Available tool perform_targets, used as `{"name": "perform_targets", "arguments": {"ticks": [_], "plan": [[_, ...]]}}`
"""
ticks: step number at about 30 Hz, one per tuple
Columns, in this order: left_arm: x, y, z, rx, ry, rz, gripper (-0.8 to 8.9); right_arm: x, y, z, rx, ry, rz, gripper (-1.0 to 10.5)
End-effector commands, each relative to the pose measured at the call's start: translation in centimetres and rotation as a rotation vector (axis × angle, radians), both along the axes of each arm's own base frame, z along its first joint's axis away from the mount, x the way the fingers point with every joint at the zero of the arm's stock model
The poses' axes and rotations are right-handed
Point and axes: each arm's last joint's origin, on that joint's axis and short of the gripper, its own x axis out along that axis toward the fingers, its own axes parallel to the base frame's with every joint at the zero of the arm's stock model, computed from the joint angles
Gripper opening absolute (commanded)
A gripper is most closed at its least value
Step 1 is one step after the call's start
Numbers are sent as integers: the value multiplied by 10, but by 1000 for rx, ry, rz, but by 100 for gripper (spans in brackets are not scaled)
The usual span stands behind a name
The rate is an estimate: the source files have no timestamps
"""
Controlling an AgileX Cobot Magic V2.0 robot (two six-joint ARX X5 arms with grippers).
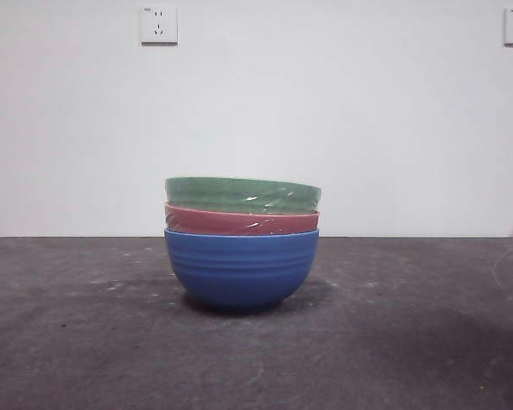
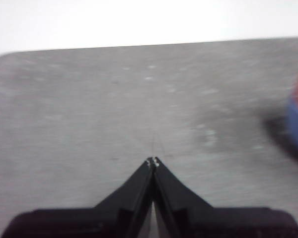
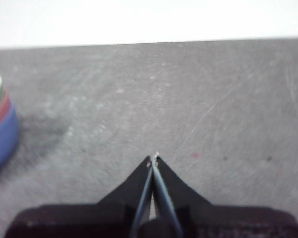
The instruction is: Pick up the green bowl on the top,put the green bowl on the left,pick up the red bowl in the middle,put the red bowl on the right
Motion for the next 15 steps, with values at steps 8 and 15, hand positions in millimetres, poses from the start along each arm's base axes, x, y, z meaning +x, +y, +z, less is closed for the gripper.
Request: {"name": "perform_targets", "arguments": {"ticks": [8,15], "plan": [[0,-4,-4,-382,82,-90,-6,1,0,-4,276,52,-55,-11],[-4,-4,9,-473,100,-55,-7,-3,0,15,290,78,-61,-12]]}}
